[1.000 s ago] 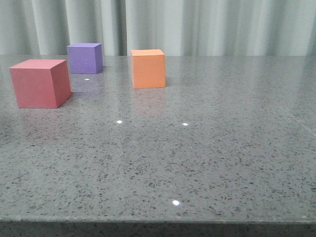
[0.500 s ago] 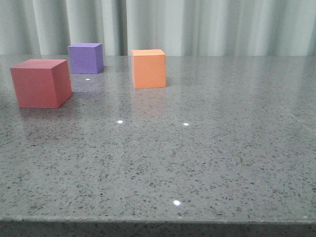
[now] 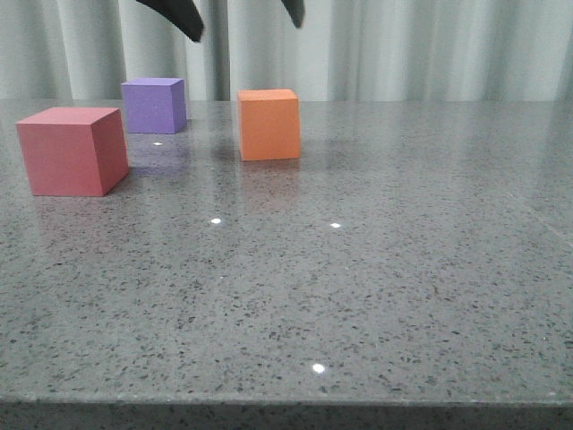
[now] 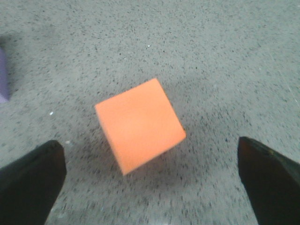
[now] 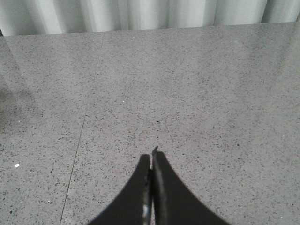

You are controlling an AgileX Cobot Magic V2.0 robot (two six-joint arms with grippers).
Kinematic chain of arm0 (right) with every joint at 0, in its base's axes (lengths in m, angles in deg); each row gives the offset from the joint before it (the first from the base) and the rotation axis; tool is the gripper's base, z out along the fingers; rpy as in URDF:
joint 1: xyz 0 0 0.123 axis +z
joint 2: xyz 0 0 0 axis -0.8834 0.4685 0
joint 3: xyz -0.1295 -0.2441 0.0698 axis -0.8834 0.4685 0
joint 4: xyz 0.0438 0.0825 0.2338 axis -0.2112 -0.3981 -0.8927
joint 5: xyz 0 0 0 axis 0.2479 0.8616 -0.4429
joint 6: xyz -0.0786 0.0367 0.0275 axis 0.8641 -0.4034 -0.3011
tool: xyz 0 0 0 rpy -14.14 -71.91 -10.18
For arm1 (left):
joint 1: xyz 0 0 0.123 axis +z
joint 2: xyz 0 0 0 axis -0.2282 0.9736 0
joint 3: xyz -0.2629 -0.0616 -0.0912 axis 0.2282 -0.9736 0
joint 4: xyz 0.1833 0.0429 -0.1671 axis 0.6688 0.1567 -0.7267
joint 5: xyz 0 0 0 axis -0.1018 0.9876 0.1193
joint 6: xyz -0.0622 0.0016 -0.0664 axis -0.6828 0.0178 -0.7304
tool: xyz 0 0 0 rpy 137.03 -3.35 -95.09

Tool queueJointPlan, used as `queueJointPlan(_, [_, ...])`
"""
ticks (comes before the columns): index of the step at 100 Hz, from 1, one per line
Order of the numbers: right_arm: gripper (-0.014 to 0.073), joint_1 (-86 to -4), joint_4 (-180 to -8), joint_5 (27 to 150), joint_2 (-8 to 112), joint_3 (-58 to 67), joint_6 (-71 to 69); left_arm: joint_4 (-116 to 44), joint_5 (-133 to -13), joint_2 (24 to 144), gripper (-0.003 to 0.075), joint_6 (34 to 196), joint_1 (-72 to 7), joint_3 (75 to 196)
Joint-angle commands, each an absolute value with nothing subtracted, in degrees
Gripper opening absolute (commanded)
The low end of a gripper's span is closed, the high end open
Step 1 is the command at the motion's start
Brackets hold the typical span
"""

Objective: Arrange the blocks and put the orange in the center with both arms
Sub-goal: 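Lower the left gripper over the orange cube and grasp it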

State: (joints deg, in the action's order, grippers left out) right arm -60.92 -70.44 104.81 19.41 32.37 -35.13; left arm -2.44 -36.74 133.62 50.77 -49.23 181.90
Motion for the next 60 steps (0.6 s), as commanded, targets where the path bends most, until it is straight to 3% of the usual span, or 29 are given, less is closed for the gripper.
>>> queueJointPlan(1, [-0.0068, -61.25, -69.63, 100.26, 19.51, 30.95, -34.67, 0.19, -38.09, 134.14, 0.0693, 47.49, -49.82, 187.07])
queueJointPlan(60, [-0.0068, -61.25, -69.63, 100.26, 19.51, 30.95, -34.67, 1.94, -39.32, 143.52, 0.0693, 42.87, -49.82, 190.46])
